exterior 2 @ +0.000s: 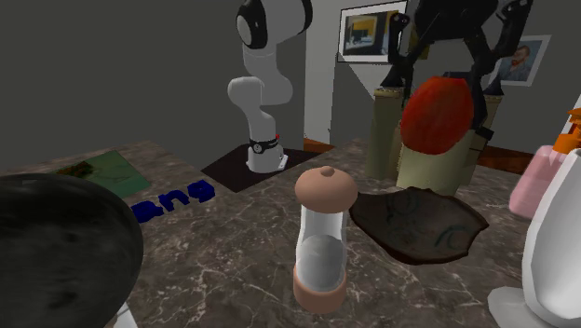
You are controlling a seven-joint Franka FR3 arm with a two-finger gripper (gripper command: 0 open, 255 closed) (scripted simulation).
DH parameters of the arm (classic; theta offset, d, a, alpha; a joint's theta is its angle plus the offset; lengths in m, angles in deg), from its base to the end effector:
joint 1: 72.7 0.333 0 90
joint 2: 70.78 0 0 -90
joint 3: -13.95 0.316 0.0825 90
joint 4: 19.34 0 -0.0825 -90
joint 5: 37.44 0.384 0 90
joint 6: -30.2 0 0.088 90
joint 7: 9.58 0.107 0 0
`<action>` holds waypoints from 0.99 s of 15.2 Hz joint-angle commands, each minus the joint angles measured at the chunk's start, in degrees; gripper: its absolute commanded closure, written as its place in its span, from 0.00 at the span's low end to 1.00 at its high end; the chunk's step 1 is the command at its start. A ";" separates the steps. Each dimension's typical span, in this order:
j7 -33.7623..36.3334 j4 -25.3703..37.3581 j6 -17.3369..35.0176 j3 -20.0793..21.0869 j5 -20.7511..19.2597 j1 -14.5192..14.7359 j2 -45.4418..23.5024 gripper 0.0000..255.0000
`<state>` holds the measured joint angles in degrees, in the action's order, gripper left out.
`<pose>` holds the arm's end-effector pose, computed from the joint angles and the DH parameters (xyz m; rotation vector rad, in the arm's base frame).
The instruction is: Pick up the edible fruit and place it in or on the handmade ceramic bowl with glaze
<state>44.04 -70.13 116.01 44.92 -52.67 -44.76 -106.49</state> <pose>0.4980 0.5026 0.5724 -3.0741 0.0468 0.0016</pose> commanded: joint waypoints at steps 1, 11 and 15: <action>0.22 -0.89 1.04 -0.05 -0.07 -0.07 -0.18 1.00; 0.68 -14.62 11.13 0.47 1.16 -3.66 3.09 1.00; 0.82 -18.53 14.51 0.47 1.27 -4.47 3.53 1.00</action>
<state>44.76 -87.81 129.71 45.39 -51.40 -49.13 -103.03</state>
